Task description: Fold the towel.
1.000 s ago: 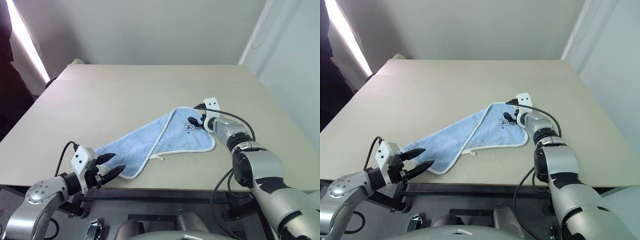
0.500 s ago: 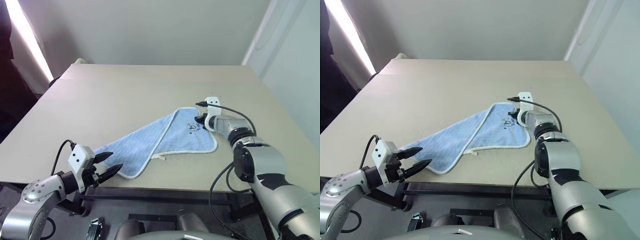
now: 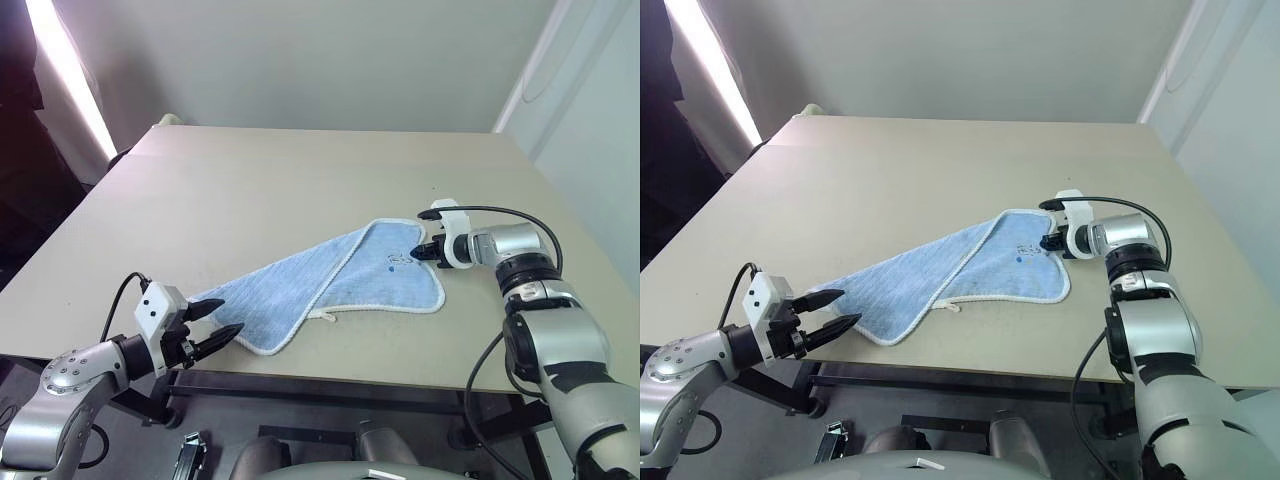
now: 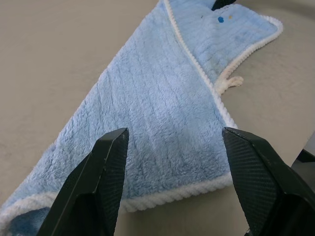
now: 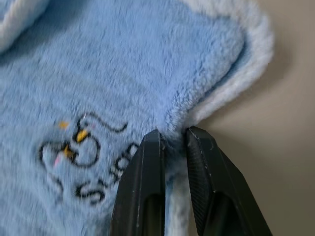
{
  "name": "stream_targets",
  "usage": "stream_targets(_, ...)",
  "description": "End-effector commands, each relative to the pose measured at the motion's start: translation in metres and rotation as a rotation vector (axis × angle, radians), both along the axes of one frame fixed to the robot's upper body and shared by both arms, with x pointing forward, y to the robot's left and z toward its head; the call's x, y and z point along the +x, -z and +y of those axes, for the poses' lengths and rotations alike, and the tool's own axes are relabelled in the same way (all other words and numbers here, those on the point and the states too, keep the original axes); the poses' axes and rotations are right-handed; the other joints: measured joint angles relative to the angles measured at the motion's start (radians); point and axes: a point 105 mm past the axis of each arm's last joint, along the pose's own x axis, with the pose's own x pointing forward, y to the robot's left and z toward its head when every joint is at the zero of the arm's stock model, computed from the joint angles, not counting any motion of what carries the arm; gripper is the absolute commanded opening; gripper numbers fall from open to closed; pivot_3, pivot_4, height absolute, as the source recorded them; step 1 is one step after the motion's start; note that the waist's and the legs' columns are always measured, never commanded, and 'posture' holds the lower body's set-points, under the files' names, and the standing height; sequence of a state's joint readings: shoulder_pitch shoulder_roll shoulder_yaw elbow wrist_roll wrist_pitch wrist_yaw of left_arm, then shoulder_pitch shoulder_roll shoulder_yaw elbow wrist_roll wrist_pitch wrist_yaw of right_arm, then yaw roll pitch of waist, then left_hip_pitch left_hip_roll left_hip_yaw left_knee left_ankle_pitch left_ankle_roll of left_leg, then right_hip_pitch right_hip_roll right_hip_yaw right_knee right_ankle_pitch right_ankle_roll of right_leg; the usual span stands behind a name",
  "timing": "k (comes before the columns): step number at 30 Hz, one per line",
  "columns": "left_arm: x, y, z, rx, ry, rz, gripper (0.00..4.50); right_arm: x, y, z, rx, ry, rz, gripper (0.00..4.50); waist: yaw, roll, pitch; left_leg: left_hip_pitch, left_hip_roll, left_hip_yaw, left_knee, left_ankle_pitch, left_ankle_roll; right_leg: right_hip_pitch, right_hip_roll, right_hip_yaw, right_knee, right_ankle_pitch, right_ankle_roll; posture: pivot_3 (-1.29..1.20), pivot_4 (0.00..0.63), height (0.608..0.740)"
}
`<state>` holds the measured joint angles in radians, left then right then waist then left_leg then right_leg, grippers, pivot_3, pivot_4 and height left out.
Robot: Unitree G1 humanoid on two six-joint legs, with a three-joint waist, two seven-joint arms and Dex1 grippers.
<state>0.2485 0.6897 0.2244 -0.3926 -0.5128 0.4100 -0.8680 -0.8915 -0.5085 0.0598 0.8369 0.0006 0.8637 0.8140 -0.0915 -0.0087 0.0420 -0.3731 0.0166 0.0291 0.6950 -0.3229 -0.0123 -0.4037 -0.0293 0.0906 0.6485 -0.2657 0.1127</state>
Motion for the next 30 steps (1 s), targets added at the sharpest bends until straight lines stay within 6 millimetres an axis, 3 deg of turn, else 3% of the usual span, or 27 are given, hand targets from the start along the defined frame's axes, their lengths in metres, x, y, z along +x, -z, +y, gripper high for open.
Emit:
stream_targets(1,0.007,-0.012,0.000,0.007,0.021,-0.049,3.21,-0.021,0.001,-0.001,-0.017,-0.077,0.061,0.72,0.010,0.000,0.000,0.000,0.000,-0.001,0.000,0.000,0.000,0.000,0.000,-0.001,0.000,0.000,0.000,0.00,0.000,0.716)
stream_targets(5,0.011,-0.011,-0.001,0.009,0.026,-0.053,3.21,-0.033,-0.003,0.001,-0.038,-0.132,0.058,0.72,0.021,0.000,0.000,0.000,0.000,0.000,0.000,0.000,0.000,-0.001,0.000,-0.001,0.000,0.000,-0.001,0.00,0.000,0.716)
stream_targets(12,0.011,-0.010,-0.001,0.012,0.031,-0.052,3.21,-0.025,-0.026,-0.001,0.001,-0.125,-0.037,0.72,0.021,0.001,0.000,0.000,0.000,0.001,0.000,0.000,0.000,-0.001,0.000,0.000,0.000,-0.001,-0.002,0.00,0.000,0.716)
stream_targets(15,0.012,-0.011,0.000,0.013,0.030,-0.053,3.21,-0.023,-0.024,-0.006,-0.020,-0.131,-0.052,1.28,0.021,0.000,0.000,0.000,0.000,0.001,0.000,0.000,0.000,-0.001,0.000,0.000,0.000,-0.001,-0.002,0.00,0.000,0.716)
stream_targets(20,0.012,-0.013,0.004,0.020,0.025,-0.054,3.21,-0.018,-0.027,-0.015,-0.051,-0.138,-0.096,2.92,0.021,0.001,0.000,0.000,0.000,0.002,0.000,0.000,0.000,-0.002,0.000,0.001,0.000,-0.001,-0.002,0.00,0.000,0.716)
stream_targets(27,0.013,-0.014,0.004,0.017,0.020,-0.054,3.21,0.017,-0.054,-0.015,0.107,0.021,-0.246,2.92,0.016,0.002,0.001,0.000,0.000,0.004,0.000,0.000,0.000,-0.002,0.001,0.003,0.000,-0.001,-0.002,0.00,0.000,0.716)
stream_targets(30,0.014,-0.013,0.003,0.014,0.021,-0.054,3.21,0.033,-0.052,-0.008,0.104,0.071,-0.299,2.92,0.012,0.002,0.001,0.001,0.000,0.005,0.000,0.000,0.000,-0.002,0.002,0.004,0.000,-0.001,-0.002,0.00,0.000,0.716)
